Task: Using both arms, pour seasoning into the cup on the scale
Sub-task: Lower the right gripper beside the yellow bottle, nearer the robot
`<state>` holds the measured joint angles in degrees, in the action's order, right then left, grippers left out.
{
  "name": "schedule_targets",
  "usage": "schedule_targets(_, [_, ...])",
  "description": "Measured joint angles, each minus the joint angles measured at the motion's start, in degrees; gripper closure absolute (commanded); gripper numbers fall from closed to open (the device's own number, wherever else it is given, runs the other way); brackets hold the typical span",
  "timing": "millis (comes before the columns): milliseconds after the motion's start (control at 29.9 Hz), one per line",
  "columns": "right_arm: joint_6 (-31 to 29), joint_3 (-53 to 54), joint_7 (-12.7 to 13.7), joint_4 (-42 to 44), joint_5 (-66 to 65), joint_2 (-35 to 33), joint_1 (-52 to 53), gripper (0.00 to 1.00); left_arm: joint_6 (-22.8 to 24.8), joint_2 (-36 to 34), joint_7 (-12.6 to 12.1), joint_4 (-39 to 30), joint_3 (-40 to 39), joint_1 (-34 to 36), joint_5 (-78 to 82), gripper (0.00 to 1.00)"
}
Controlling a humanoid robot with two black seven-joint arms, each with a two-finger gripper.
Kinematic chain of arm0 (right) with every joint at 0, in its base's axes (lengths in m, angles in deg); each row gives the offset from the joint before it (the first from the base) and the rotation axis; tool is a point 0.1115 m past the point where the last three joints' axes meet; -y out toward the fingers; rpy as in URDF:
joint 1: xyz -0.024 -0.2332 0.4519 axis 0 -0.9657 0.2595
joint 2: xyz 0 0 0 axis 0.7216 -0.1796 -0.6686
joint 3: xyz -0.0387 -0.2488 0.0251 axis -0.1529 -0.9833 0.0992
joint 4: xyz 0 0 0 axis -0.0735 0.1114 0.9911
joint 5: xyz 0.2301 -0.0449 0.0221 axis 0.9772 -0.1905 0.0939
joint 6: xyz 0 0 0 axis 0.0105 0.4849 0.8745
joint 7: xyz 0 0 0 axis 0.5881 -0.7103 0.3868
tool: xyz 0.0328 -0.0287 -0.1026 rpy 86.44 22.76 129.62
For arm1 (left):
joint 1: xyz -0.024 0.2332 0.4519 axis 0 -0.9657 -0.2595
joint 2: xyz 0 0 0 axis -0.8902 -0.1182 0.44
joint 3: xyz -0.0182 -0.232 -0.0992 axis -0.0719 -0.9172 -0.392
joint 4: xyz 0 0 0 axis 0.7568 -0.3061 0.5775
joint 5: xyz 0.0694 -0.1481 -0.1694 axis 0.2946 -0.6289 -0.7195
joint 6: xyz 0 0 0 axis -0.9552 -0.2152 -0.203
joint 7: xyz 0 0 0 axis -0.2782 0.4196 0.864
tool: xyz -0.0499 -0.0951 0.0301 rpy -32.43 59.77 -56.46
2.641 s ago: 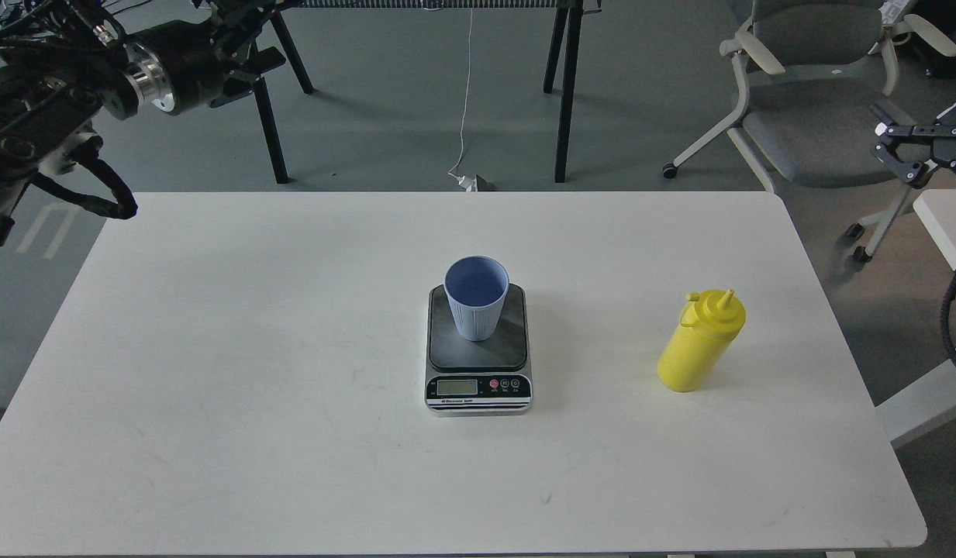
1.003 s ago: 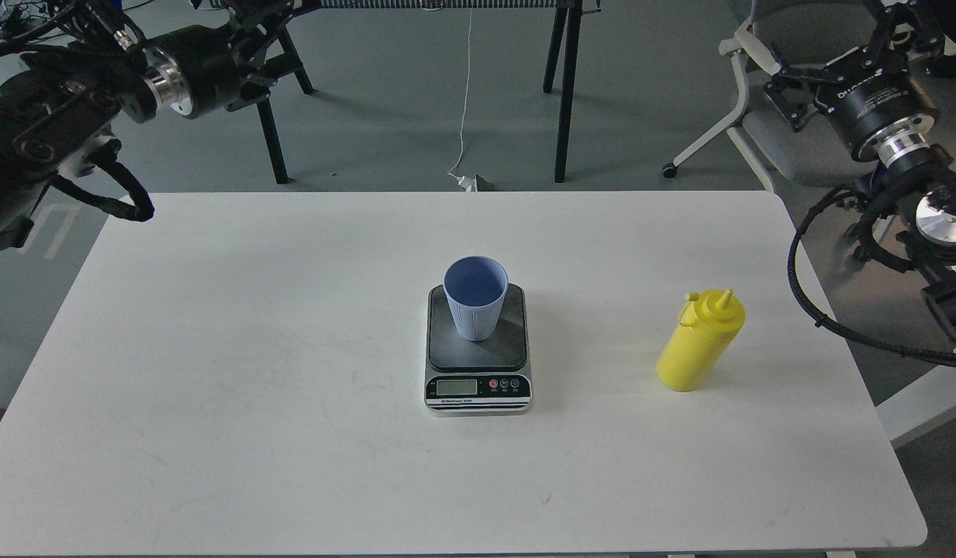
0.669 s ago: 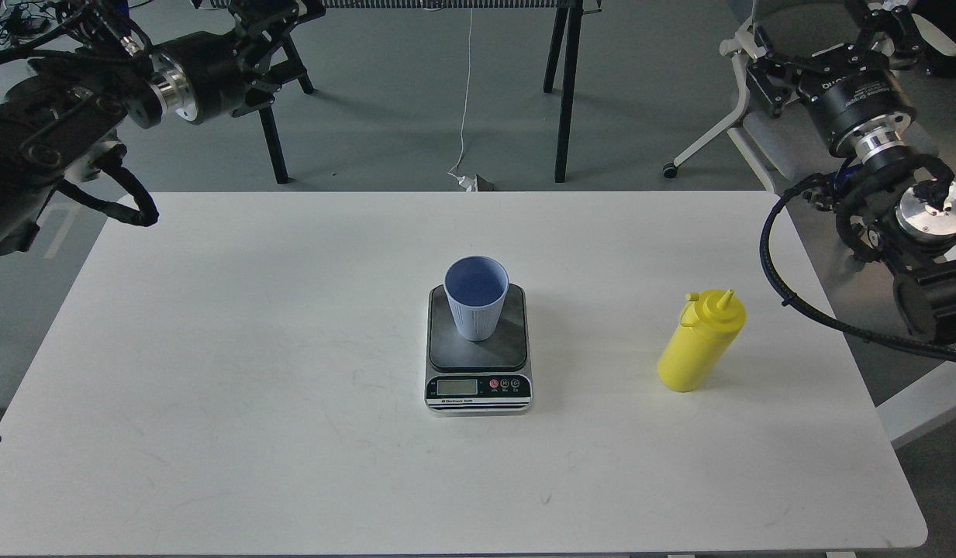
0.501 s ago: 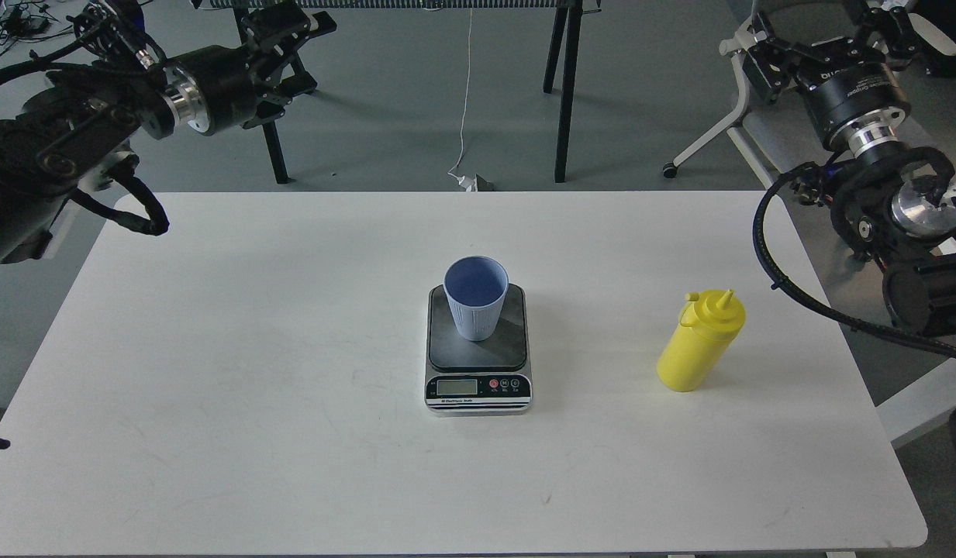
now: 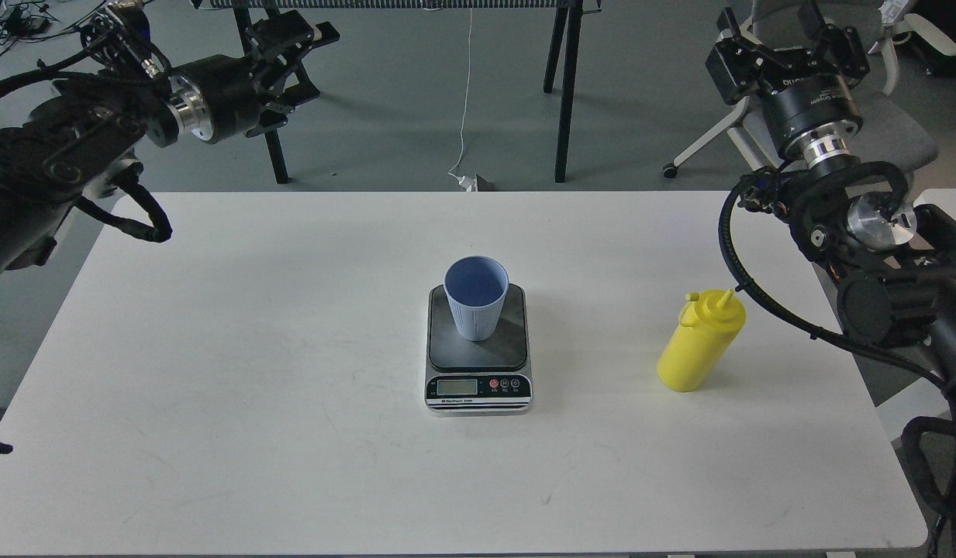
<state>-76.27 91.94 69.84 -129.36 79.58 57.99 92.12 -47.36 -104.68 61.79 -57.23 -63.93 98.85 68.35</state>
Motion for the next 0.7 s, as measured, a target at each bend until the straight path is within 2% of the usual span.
schedule_targets(334, [0.0,-0.6,0.0,-9.3,1.6,-8.5,-7.0,0.01,0.0,0.1,0.0,0.0,0.0,-1.2,0.0,0.01])
schedule_targets(702, [0.0,1.9,-0.1,-30.0,1.8,-22.0,-26.0,0.01,0.0,1.0,0.0,0.1,0.0,-2.2,0.1,0.01])
